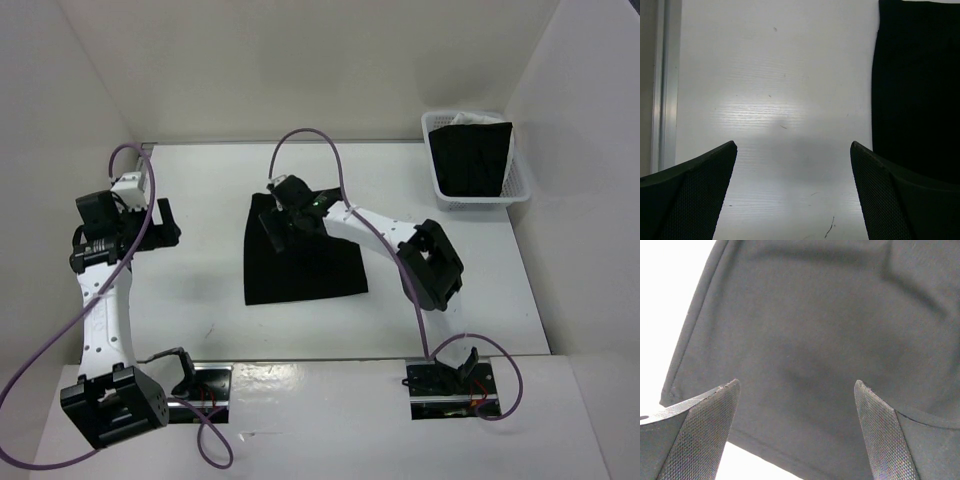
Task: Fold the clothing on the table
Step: Flatten the skirt out
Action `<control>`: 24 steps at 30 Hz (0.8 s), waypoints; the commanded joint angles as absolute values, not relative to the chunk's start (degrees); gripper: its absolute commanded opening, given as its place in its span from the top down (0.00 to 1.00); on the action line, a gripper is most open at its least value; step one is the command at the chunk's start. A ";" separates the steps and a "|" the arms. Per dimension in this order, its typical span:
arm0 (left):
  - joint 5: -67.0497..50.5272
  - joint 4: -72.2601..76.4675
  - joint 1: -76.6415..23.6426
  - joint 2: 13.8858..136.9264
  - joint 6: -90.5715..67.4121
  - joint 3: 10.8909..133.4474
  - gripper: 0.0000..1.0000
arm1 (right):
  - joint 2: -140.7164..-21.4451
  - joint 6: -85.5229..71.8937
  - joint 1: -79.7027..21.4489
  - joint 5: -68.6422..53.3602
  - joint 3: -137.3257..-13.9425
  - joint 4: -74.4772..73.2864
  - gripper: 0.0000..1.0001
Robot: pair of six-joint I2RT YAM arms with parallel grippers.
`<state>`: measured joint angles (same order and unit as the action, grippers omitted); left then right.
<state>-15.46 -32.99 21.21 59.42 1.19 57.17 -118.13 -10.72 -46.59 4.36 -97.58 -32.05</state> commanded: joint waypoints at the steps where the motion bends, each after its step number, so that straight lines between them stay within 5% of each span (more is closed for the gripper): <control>1: -15.64 -31.73 21.71 58.80 0.79 57.92 0.00 | -118.30 -16.78 -48.42 10.62 -96.25 -32.87 0.01; 24: -15.64 -31.20 21.71 57.22 0.79 56.87 0.00 | -126.30 -21.01 -43.59 3.70 -95.36 -34.72 0.01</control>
<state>-15.27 -32.58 21.47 58.28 1.19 57.06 -124.55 -20.03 -43.44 6.94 -94.74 -33.39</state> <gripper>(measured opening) 0.999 0.985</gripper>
